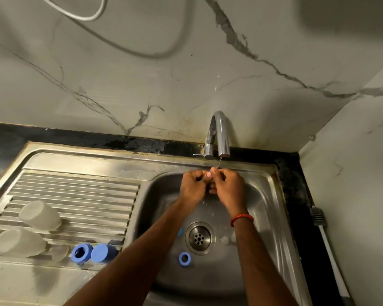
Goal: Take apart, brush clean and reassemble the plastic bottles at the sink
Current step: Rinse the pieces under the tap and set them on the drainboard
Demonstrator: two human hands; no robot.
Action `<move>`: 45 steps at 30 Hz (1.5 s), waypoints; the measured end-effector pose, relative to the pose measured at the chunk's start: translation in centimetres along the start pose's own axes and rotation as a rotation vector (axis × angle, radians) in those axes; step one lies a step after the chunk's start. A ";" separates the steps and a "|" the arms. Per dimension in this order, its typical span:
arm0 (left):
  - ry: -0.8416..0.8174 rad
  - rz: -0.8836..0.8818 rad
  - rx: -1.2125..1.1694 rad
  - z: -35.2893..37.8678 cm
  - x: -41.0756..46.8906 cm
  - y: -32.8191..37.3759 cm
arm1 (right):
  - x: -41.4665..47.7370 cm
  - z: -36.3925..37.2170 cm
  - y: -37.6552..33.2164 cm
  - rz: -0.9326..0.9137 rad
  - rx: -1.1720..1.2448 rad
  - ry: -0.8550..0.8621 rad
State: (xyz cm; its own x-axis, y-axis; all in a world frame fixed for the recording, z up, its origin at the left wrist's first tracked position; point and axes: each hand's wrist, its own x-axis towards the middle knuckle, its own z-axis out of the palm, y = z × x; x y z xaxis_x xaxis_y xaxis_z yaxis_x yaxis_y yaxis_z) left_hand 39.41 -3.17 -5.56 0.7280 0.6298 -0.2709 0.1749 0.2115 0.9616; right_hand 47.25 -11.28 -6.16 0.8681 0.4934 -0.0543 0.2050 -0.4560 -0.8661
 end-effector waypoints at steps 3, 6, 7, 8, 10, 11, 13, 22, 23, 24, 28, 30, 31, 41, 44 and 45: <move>-0.003 -0.008 0.051 0.2 0.6 0.5 | 0.8 -0.3 -0.2 0.000 0.147 -0.026; 0.054 -0.081 0.057 0.1 1.4 1.2 | 0.9 -0.1 -0.7 -0.069 0.091 -0.037; 0.087 -0.112 0.053 0.2 1.7 1.3 | 0.9 0.0 -0.8 -0.122 0.016 -0.041; 0.114 -0.151 0.051 0.2 2.0 1.4 | 0.8 0.1 -1.1 -0.192 -0.075 -0.055; 0.152 -0.241 0.027 0.4 2.2 1.5 | 0.8 0.2 -0.9 -0.365 -0.224 -0.091; 0.153 -0.266 0.020 0.5 2.2 1.5 | 0.8 0.2 -0.7 -0.413 -0.257 -0.091; 0.139 -0.194 0.079 0.8 2.3 0.6 | 0.4 0.2 -0.7 -0.346 -0.253 -0.043; 0.132 0.480 0.664 0.9 2.9 -1.6 | 2.8 1.1 -1.0 0.405 0.345 0.087; 0.141 0.470 0.674 0.9 3.0 -1.8 | 2.9 1.0 -1.0 0.386 0.363 0.059; 0.143 0.441 0.681 0.8 3.3 -2.1 | 2.8 1.0 -0.9 0.356 0.360 0.028; 0.078 0.284 0.554 0.4 3.6 -2.4 | 2.0 1.5 -0.5 0.180 0.321 -0.062; 0.042 0.298 0.458 0.1 3.7 -1.8 | 1.3 1.6 -0.4 0.114 0.376 -0.065; 0.018 0.322 0.409 -0.2 3.7 -1.5 | 1.1 1.6 -0.4 0.106 0.431 -0.068; 0.095 0.254 0.108 -2.4 2.8 -2.5 | 0.5 -1.5 0.5 -0.001 0.423 -0.109; 0.068 0.200 0.116 -2.3 2.6 -2.5 | 0.4 -1.4 1.3 -0.025 0.349 -0.152; 0.059 0.182 0.114 -2.2 2.5 -2.5 | 0.5 -1.3 1.5 -0.024 0.317 -0.149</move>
State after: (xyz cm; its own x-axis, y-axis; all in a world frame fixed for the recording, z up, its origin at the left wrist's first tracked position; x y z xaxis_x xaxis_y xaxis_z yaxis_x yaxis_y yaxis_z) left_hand 39.34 -0.48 -8.72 0.7147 0.6936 -0.0908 0.1203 0.0059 0.9927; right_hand 48.54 -12.71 -6.85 0.7843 0.6147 -0.0838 0.0538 -0.2019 -0.9779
